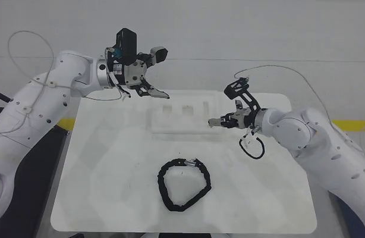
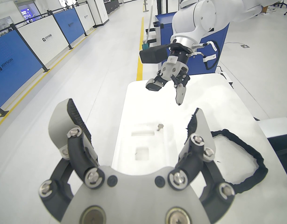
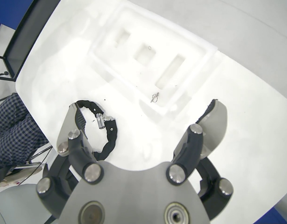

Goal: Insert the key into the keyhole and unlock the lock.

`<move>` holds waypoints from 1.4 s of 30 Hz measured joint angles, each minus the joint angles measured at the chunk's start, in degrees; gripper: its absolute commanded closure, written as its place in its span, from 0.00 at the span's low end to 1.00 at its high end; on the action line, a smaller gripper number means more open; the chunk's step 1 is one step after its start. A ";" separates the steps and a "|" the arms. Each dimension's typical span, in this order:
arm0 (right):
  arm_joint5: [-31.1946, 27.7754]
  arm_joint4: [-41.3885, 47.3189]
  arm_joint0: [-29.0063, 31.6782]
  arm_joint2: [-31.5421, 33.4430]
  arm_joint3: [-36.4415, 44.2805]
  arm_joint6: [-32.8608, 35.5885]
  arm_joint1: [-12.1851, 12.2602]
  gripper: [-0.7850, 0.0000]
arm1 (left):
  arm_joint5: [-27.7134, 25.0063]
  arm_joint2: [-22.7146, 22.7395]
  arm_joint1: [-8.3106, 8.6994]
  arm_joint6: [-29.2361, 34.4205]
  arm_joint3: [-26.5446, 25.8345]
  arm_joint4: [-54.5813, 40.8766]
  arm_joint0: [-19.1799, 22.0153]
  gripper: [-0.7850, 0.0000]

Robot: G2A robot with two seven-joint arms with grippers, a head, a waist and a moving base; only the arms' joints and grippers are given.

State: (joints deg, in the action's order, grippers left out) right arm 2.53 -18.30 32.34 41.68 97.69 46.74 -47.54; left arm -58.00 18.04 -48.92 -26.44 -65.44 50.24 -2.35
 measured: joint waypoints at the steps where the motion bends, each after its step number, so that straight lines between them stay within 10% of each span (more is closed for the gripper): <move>1: 1.26 -0.18 -0.12 -0.50 -0.19 -0.08 -0.34 0.00 | 0.00 0.00 0.00 0.00 0.00 0.00 0.00 0.00; 12: 15.42 -2.19 -1.57 -5.36 -4.61 -0.23 -4.41 0.00 | 0.00 0.00 0.00 0.00 0.00 0.00 0.00 0.00; 42: 18.06 3.51 -3.04 -9.71 -16.39 -3.71 -12.84 0.00 | 0.00 0.00 0.00 0.00 0.00 0.00 0.00 0.00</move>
State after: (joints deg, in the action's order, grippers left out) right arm 20.59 -14.79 29.30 31.98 81.30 43.03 -60.38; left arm -58.00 18.04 -48.92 -26.44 -65.44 50.24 -2.35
